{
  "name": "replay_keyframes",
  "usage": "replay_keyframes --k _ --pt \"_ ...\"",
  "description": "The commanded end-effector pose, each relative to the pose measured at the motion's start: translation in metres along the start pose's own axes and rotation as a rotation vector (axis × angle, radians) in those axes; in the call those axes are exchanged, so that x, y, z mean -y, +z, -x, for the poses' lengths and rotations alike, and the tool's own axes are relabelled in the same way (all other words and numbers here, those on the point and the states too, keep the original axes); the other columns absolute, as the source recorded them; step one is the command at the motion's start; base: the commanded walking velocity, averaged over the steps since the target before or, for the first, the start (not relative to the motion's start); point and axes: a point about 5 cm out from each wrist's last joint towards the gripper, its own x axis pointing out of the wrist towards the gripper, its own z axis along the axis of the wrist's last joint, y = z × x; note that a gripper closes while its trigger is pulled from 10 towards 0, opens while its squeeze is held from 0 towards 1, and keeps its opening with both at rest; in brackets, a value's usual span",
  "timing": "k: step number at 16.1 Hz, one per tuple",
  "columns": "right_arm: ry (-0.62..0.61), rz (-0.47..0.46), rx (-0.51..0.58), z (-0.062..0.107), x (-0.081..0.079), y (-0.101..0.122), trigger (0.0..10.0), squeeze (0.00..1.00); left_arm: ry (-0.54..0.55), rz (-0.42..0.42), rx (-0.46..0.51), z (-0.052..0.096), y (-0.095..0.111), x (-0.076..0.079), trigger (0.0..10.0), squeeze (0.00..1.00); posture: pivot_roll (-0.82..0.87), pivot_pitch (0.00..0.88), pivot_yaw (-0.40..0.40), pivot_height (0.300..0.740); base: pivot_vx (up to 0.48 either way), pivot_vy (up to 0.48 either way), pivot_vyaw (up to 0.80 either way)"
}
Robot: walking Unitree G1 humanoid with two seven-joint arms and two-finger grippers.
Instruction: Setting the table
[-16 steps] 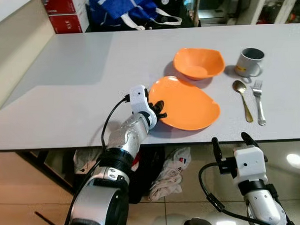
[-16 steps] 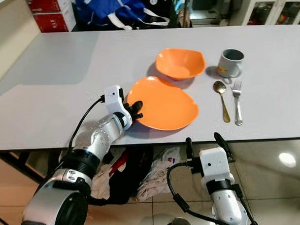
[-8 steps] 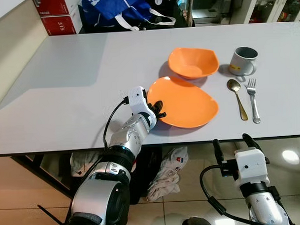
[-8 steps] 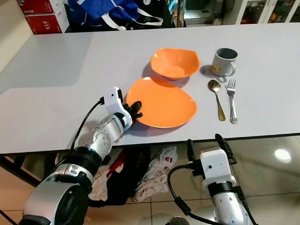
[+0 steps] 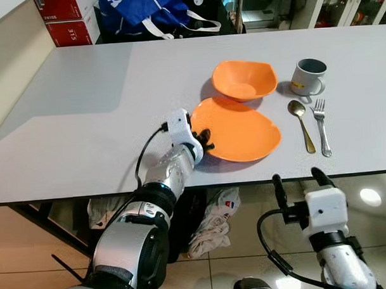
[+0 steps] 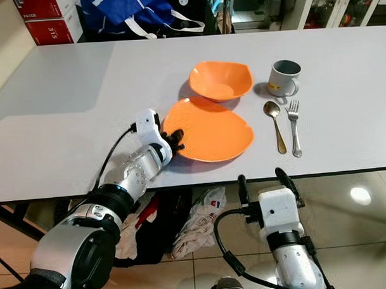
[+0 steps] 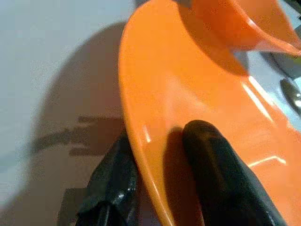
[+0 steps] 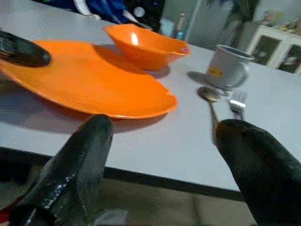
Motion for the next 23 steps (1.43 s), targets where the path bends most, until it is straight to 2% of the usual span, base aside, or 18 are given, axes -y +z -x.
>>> replay_keyframes --k 1,2,3,12,16,23 --pt "0.015 -0.021 0.000 0.001 0.001 0.004 10.0 0.00 -0.095 0.011 -0.086 -0.003 -0.025 0.052 10.0 0.67 -0.28 0.055 0.077 0.727 0.000 0.000 0.00" --pt "0.029 -0.019 -0.005 0.004 0.003 0.005 10.0 0.00 -0.097 0.019 -0.091 -0.004 -0.026 0.054 10.0 0.98 -0.29 0.058 0.077 0.727 0.000 0.000 0.00" --pt "0.034 -0.018 -0.007 0.005 0.003 0.005 10.0 0.00 -0.098 0.022 -0.093 -0.004 -0.026 0.055 10.0 1.00 -0.30 0.060 0.075 0.727 0.000 0.000 0.00" --pt "0.051 -0.023 -0.035 0.009 0.002 0.007 10.0 0.00 -0.106 0.058 -0.098 -0.005 -0.024 0.065 10.0 1.00 -0.31 0.063 0.077 0.727 0.000 0.000 0.00" --pt "0.054 -0.024 -0.043 0.010 0.001 0.006 10.0 0.00 -0.087 0.049 -0.141 -0.004 -0.031 0.065 10.0 1.00 -0.31 0.066 0.079 0.727 0.000 0.000 0.00" --pt "0.056 -0.020 -0.052 0.009 0.000 0.004 10.0 0.00 -0.125 0.058 -0.194 -0.003 -0.042 0.076 10.0 1.00 -0.31 0.062 0.081 0.727 0.000 0.000 0.00"
